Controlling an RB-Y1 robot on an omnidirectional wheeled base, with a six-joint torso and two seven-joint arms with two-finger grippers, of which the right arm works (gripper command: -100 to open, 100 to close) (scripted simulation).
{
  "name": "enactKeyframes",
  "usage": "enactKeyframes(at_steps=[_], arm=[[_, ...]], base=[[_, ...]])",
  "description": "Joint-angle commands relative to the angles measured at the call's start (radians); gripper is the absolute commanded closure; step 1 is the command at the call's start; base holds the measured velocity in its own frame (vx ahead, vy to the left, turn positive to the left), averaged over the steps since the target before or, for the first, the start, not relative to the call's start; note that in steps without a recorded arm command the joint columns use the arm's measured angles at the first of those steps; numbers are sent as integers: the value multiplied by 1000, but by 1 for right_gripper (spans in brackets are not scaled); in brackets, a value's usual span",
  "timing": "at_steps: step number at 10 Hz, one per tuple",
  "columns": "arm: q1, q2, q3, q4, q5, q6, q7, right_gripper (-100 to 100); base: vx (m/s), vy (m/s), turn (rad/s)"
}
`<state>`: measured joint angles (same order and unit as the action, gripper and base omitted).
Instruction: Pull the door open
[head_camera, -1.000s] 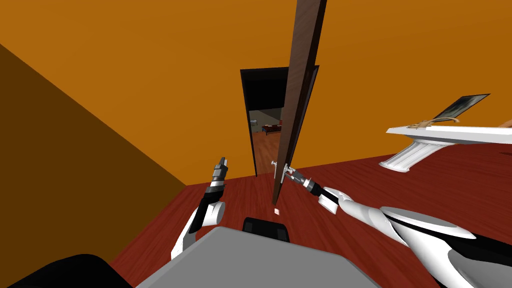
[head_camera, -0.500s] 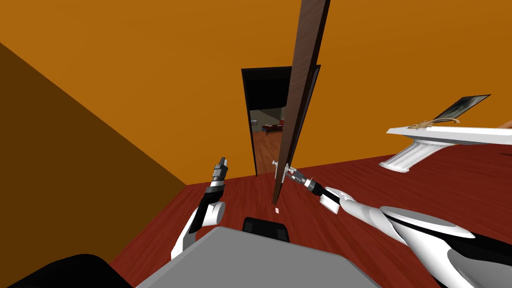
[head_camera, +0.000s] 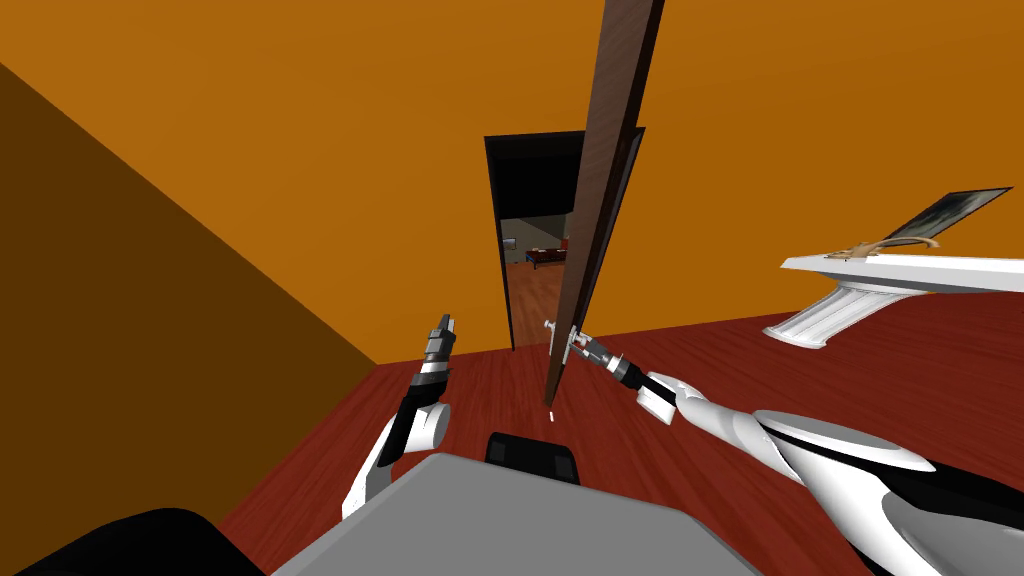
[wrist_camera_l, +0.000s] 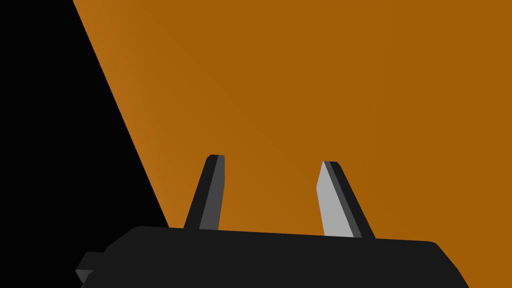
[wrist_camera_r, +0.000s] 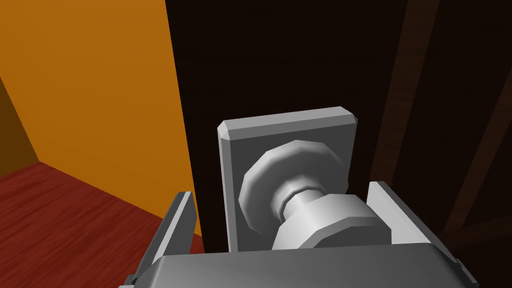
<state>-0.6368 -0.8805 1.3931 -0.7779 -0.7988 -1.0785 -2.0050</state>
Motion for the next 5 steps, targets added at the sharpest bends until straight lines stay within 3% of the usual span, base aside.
enactKeyframes(at_steps=[1,5], arm=[[9,11,9,-10,8,-11,-1,100],[10,26,12,-2,13,-10,-6,100]], base=[[-93,-117,50],[-62,-125,76]])
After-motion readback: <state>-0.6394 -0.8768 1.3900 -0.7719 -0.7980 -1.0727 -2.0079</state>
